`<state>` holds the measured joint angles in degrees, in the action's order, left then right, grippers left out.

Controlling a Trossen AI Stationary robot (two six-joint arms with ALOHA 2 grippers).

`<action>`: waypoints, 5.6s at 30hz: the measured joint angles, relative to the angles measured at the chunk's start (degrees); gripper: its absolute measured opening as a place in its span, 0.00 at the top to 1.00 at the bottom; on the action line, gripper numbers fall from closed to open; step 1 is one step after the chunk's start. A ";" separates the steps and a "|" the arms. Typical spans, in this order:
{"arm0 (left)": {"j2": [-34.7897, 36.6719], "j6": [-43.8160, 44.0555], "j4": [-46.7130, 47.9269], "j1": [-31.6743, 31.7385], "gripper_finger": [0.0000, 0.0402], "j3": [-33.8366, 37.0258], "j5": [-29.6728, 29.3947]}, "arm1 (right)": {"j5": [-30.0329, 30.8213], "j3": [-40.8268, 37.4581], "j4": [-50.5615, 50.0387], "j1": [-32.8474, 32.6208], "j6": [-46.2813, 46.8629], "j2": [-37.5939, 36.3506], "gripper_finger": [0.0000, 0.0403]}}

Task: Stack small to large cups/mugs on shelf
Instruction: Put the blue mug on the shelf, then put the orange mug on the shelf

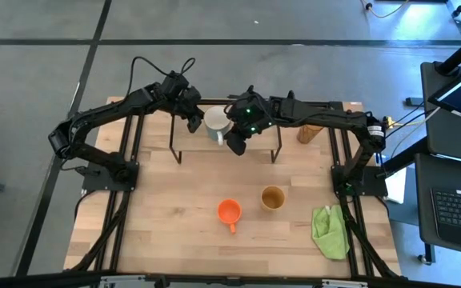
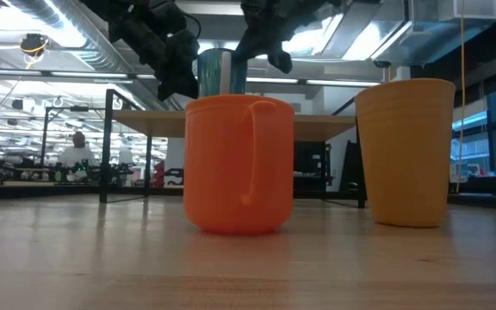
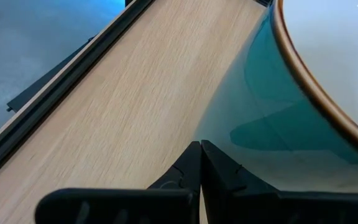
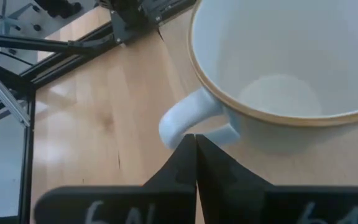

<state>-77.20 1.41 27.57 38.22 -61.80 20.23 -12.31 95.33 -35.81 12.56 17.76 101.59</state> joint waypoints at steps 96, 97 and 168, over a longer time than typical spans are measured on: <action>9.01 -0.44 10.49 -2.94 1.00 0.01 -4.46 | -2.08 0.02 -0.72 7.58 -6.10 0.95 1.00; 9.01 -0.44 10.46 -2.93 1.00 0.03 -4.48 | -2.72 0.02 -0.72 7.58 -6.08 0.95 1.00; 26.84 18.06 8.81 -18.22 1.00 12.59 -12.09 | -5.85 0.02 -9.51 -4.83 -14.02 -2.49 0.86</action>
<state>-50.35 19.47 36.38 20.00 -49.21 8.14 -18.16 95.35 -45.32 7.73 3.74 99.11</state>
